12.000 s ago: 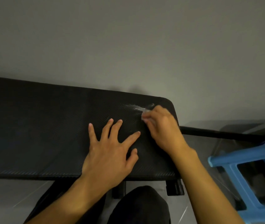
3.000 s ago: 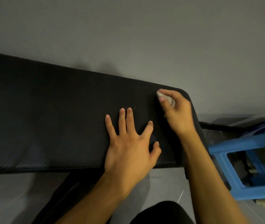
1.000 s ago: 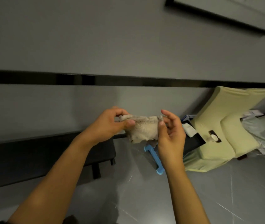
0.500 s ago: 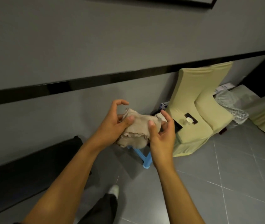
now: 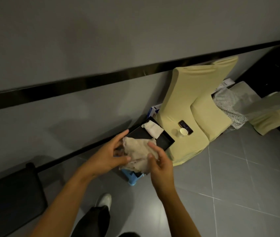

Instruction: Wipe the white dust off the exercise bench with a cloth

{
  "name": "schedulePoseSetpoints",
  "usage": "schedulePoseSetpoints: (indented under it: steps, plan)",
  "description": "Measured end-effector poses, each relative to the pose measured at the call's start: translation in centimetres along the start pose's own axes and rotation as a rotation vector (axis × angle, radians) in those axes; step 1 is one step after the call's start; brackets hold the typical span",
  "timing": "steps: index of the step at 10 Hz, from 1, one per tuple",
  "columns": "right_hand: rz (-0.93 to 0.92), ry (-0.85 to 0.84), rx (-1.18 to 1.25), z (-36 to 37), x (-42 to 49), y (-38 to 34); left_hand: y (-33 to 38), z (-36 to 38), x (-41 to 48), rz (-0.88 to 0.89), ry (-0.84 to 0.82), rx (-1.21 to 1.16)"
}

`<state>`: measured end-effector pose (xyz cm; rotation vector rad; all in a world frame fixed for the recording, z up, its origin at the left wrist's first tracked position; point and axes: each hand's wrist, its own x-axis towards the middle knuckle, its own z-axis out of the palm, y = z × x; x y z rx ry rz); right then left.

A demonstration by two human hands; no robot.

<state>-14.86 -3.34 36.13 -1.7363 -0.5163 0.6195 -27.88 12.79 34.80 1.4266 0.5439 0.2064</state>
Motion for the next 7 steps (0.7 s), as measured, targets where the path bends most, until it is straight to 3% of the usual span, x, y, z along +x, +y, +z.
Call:
schedulePoseSetpoints:
  steps: [1,2,4,5,6,7]
  plan:
    - [0.085,0.034,-0.153,-1.5,3.1,4.8,-3.3,1.0,4.9,-0.11,0.243,0.094]
    - [0.185,0.038,-0.24,-3.3,6.7,9.8,-7.7,2.3,8.9,-0.211,0.327,0.189]
    - [0.349,-0.151,-0.325,-4.8,16.0,19.8,-14.9,6.0,16.0,-0.393,0.319,0.404]
    - [0.333,-0.247,-0.316,-3.6,20.7,24.5,-17.4,7.4,18.6,-0.455,0.357,0.419]
    - [0.179,-0.389,-0.395,-2.0,25.1,28.1,-20.0,8.8,20.1,-0.467,0.449,0.41]
    - [0.175,-0.405,-0.613,-2.1,28.3,31.1,-21.9,9.3,21.1,-0.518,0.522,0.443]
